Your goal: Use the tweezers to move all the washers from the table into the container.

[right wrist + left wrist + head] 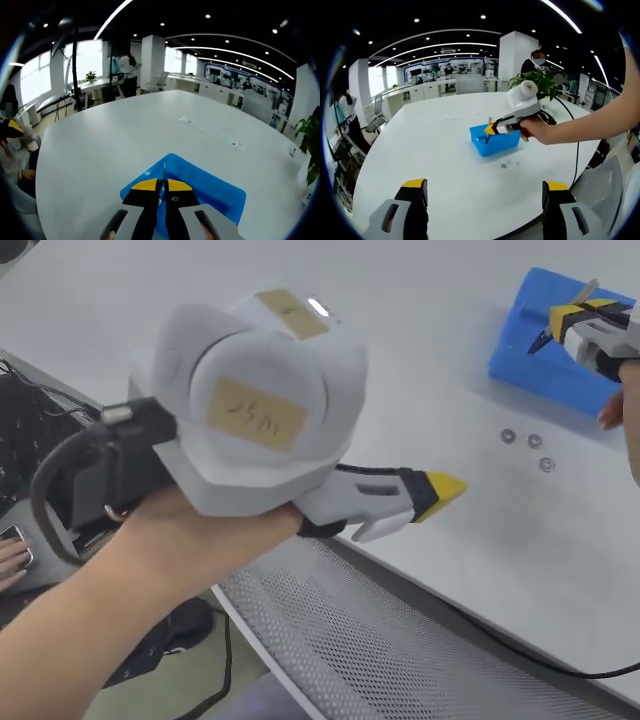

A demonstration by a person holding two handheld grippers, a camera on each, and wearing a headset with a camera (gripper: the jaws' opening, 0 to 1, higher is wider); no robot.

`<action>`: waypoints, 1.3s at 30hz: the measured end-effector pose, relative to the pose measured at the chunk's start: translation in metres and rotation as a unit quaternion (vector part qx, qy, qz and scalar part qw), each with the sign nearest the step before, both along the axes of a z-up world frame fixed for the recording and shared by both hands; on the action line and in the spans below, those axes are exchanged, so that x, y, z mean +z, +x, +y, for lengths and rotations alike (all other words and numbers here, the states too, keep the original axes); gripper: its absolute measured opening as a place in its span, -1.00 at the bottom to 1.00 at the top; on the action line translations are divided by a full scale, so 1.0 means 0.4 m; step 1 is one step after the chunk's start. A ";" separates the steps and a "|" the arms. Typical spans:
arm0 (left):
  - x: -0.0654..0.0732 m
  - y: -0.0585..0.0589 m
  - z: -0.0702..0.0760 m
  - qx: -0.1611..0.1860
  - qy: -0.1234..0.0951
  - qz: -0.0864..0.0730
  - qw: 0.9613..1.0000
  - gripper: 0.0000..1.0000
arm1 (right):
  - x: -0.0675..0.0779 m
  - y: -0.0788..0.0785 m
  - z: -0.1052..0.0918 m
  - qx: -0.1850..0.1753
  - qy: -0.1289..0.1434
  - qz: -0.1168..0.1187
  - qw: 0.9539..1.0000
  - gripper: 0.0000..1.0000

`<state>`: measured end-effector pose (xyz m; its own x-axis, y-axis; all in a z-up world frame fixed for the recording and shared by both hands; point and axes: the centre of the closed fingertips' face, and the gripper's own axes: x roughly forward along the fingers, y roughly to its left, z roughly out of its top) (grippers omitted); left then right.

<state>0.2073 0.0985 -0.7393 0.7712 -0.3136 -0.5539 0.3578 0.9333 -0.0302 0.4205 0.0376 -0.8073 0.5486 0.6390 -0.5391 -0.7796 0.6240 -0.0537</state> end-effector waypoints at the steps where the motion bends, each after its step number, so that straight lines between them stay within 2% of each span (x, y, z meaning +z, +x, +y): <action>1: -0.001 -0.003 -0.001 0.001 0.001 0.000 1.000 0.95 | 0.000 -0.001 0.000 0.001 0.000 0.000 1.000 -0.99; 7: 0.011 -0.007 -0.006 0.002 0.004 -0.003 1.000 0.95 | -0.001 0.000 -0.005 -0.002 -0.001 0.000 1.000 -0.97; 9: 0.016 -0.009 -0.006 0.002 0.006 -0.004 1.000 0.95 | 0.004 -0.003 -0.007 -0.008 0.008 0.014 1.000 -0.97; 14: 0.031 -0.017 -0.006 0.005 0.009 -0.009 1.000 0.95 | 0.043 -0.010 -0.014 -0.015 0.030 0.013 0.999 -0.97; 17: 0.038 -0.026 -0.006 0.005 0.015 -0.010 1.000 0.95 | 0.061 -0.021 -0.019 -0.018 0.045 0.024 0.999 -0.98; 21: 0.044 -0.036 -0.008 0.009 0.013 -0.011 1.000 0.96 | 0.094 -0.049 -0.030 -0.017 0.062 0.025 0.998 -0.98; 24: 0.049 -0.046 -0.012 0.014 0.012 -0.014 1.000 0.96 | 0.125 -0.074 -0.041 -0.012 0.070 0.012 0.997 -0.97; 29: 0.050 -0.059 -0.023 0.018 0.013 -0.011 1.000 0.96 | 0.150 -0.122 -0.051 -0.003 0.082 0.015 0.997 -0.98; 32: 0.054 -0.063 -0.024 0.023 0.015 -0.012 1.000 0.96 | 0.144 -0.151 -0.052 0.005 0.082 0.021 0.996 -0.98; 39: 0.069 -0.068 -0.028 0.029 0.015 -0.021 0.999 0.93 | 0.102 -0.201 -0.064 0.007 0.072 0.040 0.997 -0.98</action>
<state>0.1800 0.0872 -0.7116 0.8104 -0.2512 -0.5294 0.3034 0.9528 0.0124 0.3400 0.0121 -0.7664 0.4975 0.7207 -0.4827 -0.7865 0.6095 0.0995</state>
